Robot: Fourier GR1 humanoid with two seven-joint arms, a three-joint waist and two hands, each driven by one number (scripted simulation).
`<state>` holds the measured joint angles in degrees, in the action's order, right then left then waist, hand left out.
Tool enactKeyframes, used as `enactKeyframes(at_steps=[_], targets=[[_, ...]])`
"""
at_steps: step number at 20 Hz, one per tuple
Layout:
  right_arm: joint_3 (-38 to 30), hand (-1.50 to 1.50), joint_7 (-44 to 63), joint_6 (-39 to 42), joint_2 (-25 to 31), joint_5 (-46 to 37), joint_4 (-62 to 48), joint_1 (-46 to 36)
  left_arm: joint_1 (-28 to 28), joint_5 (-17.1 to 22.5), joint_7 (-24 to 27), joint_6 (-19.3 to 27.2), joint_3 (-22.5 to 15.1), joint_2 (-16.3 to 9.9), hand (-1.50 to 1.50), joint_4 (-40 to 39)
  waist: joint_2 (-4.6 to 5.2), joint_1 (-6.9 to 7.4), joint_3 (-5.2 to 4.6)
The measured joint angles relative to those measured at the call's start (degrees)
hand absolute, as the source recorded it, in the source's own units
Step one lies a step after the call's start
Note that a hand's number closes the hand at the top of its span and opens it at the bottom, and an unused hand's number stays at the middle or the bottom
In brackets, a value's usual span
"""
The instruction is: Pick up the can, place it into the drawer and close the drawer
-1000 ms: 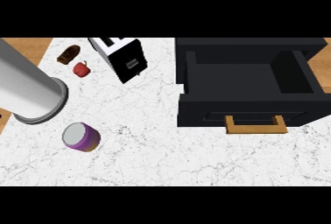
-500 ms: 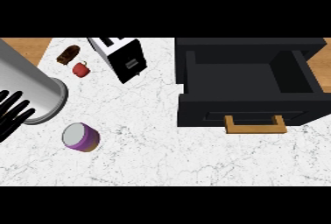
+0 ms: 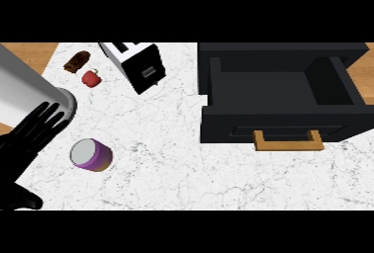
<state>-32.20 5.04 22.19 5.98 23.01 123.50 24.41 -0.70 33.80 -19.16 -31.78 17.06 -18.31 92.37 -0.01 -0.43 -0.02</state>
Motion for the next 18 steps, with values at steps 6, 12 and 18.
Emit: enactKeyframes(at_steps=[6, 12, 18], targets=[[-2.1, -1.50, 1.7, 1.8, -0.7, 1.8, 1.1, 0.1, 0.1, -7.4, 6.4, -0.9, -0.5, 2.3, -1.50, -5.3, -0.01, 0.04, 0.01], [-4.3, -1.50, 1.4, 4.1, -0.9, 2.5, -0.9, -0.4, -1.2, -14.4, 15.6, -1.8, 0.4, 2.9, -1.50, -14.2, 0.02, -0.01, 0.00], [-5.1, -1.50, 3.3, 4.3, -2.1, 2.8, 1.2, -0.8, -3.6, -20.8, 25.7, -2.1, 1.3, 2.0, -1.50, -25.8, 0.04, -0.05, -0.01]])
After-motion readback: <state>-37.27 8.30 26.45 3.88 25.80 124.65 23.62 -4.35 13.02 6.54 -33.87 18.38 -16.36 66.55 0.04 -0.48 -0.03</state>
